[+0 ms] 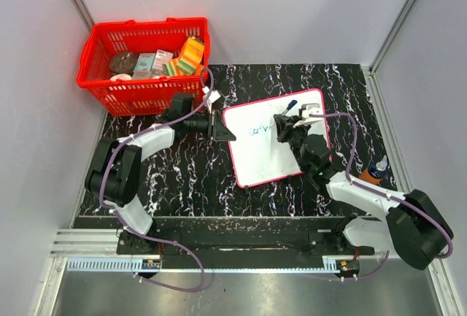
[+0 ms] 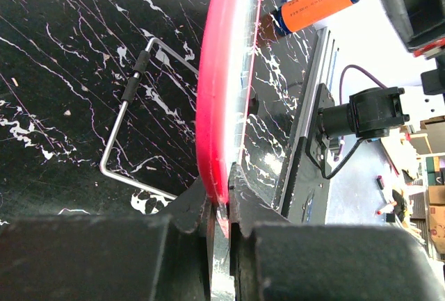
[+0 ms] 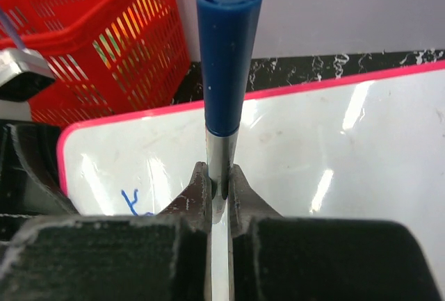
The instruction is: Write a sentence on the whiteboard
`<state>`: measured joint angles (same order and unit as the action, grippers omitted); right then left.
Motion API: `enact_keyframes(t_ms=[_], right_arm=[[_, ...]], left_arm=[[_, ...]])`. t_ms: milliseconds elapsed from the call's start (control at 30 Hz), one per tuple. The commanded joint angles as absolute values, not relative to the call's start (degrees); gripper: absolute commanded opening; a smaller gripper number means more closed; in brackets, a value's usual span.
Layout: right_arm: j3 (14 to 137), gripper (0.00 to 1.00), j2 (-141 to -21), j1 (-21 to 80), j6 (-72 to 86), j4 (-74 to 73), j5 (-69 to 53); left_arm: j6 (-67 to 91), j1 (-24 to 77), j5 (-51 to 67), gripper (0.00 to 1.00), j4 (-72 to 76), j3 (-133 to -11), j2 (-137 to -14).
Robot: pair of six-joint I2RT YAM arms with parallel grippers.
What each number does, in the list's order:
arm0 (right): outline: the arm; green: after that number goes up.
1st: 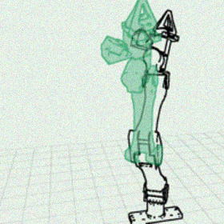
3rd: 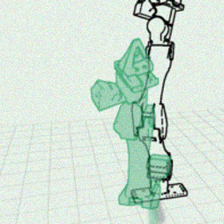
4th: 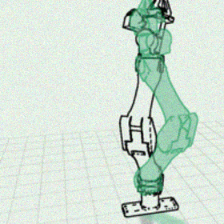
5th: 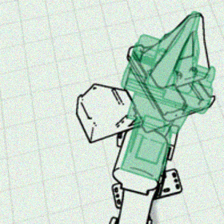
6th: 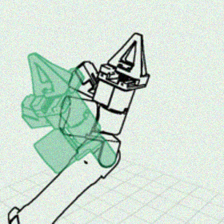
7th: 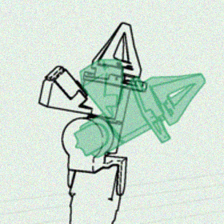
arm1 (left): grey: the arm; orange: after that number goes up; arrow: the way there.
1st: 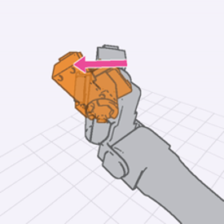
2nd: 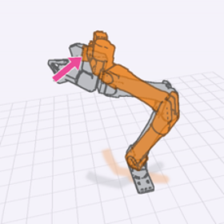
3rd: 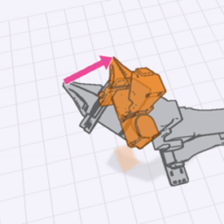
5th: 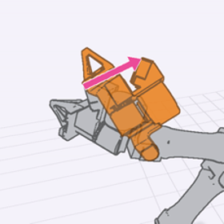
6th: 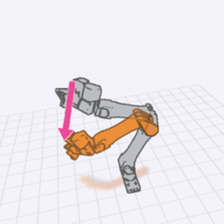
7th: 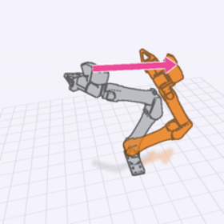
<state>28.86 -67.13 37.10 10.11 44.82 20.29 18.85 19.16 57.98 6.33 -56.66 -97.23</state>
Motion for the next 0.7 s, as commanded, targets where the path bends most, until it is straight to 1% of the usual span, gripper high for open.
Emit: enact_keyframes(t_ms=[0,667], right_arm=[[28.83,0.00,-69.69,36.74,9.75,45.35,20.48],[30.67,0.00,-72.77,36.39,9.32,46.93,19.77]], left_arm=[[8.96,21.80,51.50,0.00,1.76,-55.81,-98.70],[8.44,22.50,51.06,0.00,1.41,-55.72,-99.14]])
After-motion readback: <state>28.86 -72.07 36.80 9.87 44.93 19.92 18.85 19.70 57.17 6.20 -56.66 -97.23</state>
